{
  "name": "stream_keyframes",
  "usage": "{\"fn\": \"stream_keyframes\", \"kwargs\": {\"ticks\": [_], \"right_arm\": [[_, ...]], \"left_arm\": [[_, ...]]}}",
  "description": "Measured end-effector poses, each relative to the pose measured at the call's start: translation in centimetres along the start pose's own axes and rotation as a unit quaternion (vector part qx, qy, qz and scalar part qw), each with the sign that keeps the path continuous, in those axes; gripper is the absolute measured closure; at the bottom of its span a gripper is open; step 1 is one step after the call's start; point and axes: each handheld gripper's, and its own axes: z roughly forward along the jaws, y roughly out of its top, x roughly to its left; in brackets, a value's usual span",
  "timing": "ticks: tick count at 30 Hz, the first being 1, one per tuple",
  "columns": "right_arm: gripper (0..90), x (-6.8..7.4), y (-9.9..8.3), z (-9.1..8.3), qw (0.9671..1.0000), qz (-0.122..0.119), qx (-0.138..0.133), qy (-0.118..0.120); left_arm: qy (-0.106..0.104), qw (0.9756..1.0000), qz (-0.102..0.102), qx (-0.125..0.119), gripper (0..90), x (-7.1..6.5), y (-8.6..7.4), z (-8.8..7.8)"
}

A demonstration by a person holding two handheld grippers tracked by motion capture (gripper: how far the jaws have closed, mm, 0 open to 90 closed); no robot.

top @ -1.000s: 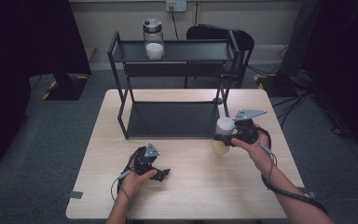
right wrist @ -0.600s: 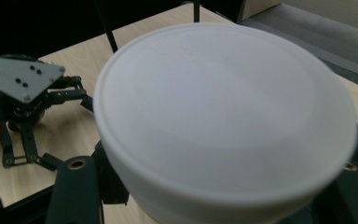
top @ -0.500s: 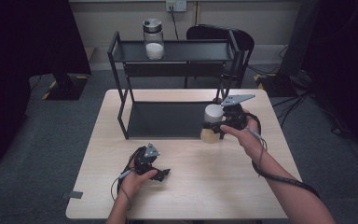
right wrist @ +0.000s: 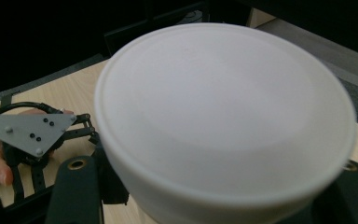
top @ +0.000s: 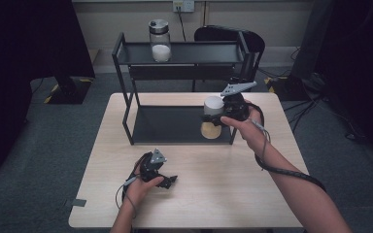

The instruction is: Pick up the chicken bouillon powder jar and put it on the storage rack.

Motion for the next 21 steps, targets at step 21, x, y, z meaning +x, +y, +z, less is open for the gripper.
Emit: {"fn": "stream_keyframes", "kwargs": {"ticks": [21], "right_arm": [[34.8, 0.1, 6.8, -1.5, 0.9998, -0.019, -0.003, -0.007]], "left_arm": [[0.000, 1.0000, 0.001, 0.001, 0.0, 0.0, 0.0, 0.0]]}}
